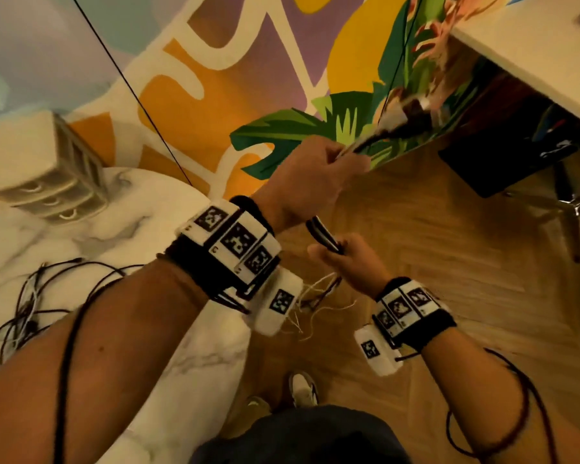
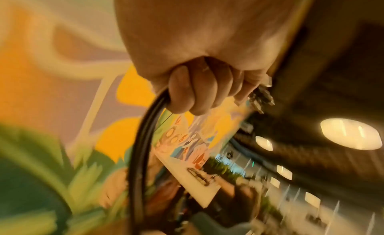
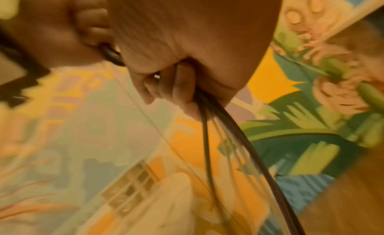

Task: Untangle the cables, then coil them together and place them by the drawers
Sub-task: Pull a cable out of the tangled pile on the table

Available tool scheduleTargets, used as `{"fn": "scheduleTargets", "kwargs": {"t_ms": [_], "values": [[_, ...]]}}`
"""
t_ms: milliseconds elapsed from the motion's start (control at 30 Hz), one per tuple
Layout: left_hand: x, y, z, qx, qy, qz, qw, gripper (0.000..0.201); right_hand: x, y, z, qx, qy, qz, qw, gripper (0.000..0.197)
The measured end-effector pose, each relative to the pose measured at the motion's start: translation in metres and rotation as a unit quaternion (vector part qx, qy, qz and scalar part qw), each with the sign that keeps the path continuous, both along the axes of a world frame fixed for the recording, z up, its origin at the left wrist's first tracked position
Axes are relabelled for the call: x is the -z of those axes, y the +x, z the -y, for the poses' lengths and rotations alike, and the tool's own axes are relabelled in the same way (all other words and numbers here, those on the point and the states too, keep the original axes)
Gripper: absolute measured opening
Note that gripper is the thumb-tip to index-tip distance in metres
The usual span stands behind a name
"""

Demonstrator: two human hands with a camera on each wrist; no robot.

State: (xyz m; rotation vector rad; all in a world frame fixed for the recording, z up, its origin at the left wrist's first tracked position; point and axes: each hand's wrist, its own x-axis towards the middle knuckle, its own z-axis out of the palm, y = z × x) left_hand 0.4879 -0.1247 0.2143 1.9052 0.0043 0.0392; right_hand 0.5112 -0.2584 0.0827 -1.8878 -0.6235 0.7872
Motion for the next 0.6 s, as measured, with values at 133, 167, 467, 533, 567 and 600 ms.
{"fn": "scheduleTargets", "kwargs": {"t_ms": [133,167,467,533,567,600], "values": [[-0.03,-0.01,-0.02,0.021,0.411,0.051,0.91,0.043,0.056,0.012,0.001,0.108,-0.125,-0.02,0.986,0.041],[-0.04,-0.012,-0.029,0.01,0.463,0.065,0.884,0.038,0.071,0.013,0.006,0.114,-0.161,-0.027,0.98,0.04],[-0.021,-0.036,-0.05,-0.021,0.582,0.137,0.801,0.037,0.112,0.031,0.01,0.27,-0.266,-0.129,0.917,0.041],[-0.003,-0.035,-0.045,-0.03,0.553,0.158,0.817,0.035,0.095,0.031,0.001,0.3,-0.195,-0.14,0.923,0.035],[0.007,-0.035,-0.04,-0.031,0.529,0.149,0.835,0.032,0.085,0.03,-0.004,0.31,-0.147,-0.146,0.928,0.035],[0.015,-0.035,-0.034,-0.031,0.502,0.126,0.855,0.029,0.074,0.027,-0.007,0.317,-0.092,-0.154,0.931,0.035]]}}
